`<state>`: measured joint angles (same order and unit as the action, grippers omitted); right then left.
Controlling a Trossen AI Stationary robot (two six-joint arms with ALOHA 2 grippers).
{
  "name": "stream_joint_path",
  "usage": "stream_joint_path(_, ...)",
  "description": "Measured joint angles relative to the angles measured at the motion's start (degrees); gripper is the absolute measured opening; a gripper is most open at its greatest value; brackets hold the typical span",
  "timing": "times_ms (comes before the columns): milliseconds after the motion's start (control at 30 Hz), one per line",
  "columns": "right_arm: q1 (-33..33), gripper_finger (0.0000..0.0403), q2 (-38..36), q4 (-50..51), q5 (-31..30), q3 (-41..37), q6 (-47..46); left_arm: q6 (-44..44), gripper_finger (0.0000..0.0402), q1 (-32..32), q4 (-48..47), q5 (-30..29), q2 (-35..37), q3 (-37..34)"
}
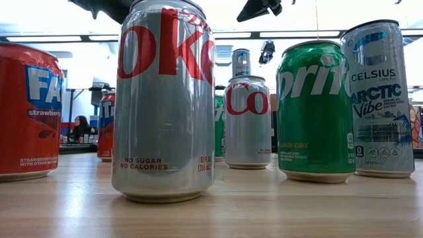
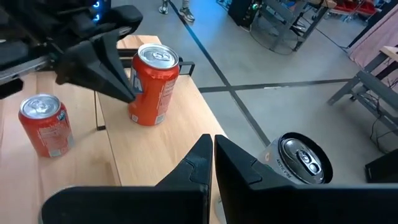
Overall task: Place canned beverage on shelf
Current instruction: Put the center orange soda can on the shelf
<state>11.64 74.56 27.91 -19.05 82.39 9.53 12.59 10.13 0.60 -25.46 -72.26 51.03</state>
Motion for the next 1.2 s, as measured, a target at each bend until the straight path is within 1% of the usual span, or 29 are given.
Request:
stream_joint_path(67, 0.0, 0.0009, 0.02, 0.5, 0.0, 0.0, 0.12, 0.32, 0.0, -0.01, 0.09, -0.34, -0.22, -0.01)
stream_joint_path(200, 0.0, 0.0009, 0.09, 0.64, 0.0, 0.0, 0.06, 0.43, 0.0, -0.05, -0.2, -4.11, -0.46, -0.01)
stream_joint_path(433, 0.0, 0.0009, 0.09, 0.69, 0.0, 0.0, -0.5, 0.42, 0.0, 0.15, -0.82, -7.94, -0.44, -0.01)
stream_joint_path(667, 0.0, 0.0009, 0.08, 0.69, 0.0, 0.0, -0.51, 0.4, 0.0, 0.48, -1.57, -8.65, -0.44, -0.03)
stream_joint_path(800, 0.0, 0.0009, 0.09, 0.66, 0.0, 0.0, -0.51, 0.4, 0.0, 0.57, -1.68, -11.28, -0.44, -0.03)
stream_joint_path(1000, 0.0, 0.0009, 0.09, 0.69, 0.0, -0.05, -0.54, 0.4, 0.0, 0.57, -1.67, -12.47, -0.42, -0.03)
stream_joint_path(1200, 0.0, 0.0009, 0.09, 2.45, 0.0, -0.13, -0.51, 0.4, 0.0, 0.26, -2.02, -11.9, 0.11, -0.03)
